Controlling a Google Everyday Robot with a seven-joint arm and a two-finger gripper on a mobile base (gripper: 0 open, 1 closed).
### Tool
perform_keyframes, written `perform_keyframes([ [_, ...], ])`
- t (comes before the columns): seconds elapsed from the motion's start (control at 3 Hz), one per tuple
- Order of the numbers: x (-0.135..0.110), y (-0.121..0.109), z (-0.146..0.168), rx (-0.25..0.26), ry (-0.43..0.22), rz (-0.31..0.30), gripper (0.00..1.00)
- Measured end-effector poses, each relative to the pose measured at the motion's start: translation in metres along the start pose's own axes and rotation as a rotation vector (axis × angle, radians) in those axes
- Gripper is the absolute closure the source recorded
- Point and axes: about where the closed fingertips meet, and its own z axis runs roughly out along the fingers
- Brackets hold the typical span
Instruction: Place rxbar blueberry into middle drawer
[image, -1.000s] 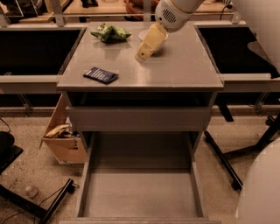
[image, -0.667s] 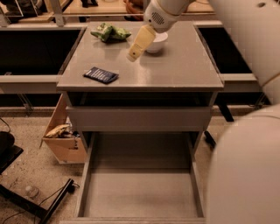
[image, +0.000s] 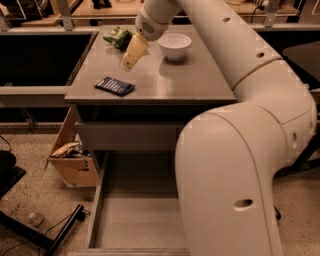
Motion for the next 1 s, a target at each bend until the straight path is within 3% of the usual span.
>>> perform_keyframes([
  [0.33, -0.009, -0.003, 0.032, -0.011, 0.031, -0.002, 0.00],
  [1.0, -0.021, 0.021, 0.070, -0.044, 0.155, 0.084, 0.00],
])
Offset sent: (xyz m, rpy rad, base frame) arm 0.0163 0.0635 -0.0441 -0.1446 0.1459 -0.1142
